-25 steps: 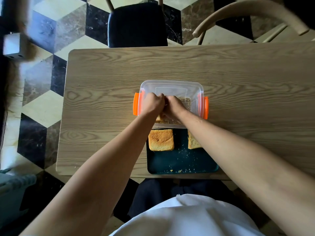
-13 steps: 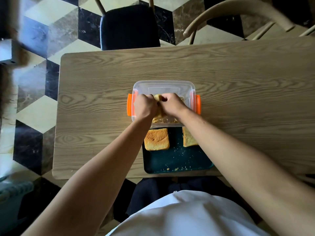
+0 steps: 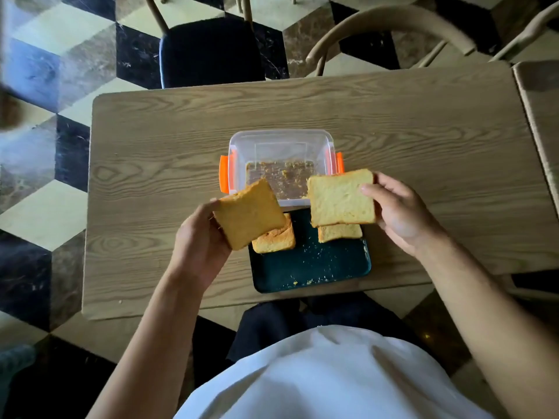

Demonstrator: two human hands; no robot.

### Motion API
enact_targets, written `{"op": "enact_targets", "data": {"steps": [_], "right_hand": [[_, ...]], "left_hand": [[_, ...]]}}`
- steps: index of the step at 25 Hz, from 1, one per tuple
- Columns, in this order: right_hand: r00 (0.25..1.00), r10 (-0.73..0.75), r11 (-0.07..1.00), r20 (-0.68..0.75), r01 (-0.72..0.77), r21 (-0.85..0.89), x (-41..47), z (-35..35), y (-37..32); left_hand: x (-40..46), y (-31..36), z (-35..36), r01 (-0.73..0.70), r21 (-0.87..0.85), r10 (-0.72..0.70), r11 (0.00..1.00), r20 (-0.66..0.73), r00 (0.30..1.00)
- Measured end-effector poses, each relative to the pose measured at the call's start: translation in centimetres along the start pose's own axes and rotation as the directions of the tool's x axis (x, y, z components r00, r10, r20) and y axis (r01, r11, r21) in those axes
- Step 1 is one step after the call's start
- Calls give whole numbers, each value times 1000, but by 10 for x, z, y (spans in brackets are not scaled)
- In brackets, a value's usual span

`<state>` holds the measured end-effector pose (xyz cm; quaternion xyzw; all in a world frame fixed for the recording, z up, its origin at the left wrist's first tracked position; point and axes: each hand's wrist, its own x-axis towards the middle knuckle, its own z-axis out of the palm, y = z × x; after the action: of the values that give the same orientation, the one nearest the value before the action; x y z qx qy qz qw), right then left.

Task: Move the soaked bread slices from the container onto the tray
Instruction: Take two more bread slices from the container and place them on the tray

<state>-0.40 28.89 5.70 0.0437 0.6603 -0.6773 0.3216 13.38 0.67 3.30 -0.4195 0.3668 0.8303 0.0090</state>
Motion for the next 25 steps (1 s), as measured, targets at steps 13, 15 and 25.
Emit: {"op": "enact_targets", "data": {"steps": [13, 15, 25], "right_hand": [[903, 373, 902, -215, -407, -142, -13, -30, 149], [906, 366, 908, -212, -397, -131, -7, -28, 153], [924, 227, 815, -307, -353, -460, -11, -39, 146]], "left_hand": [[10, -121, -22, 315, 295, -282, 902, -149, 948], [14, -128, -21, 318, 306, -266, 897, -198, 943], [9, -134, -6, 161, 744, 97, 649, -291, 952]]}}
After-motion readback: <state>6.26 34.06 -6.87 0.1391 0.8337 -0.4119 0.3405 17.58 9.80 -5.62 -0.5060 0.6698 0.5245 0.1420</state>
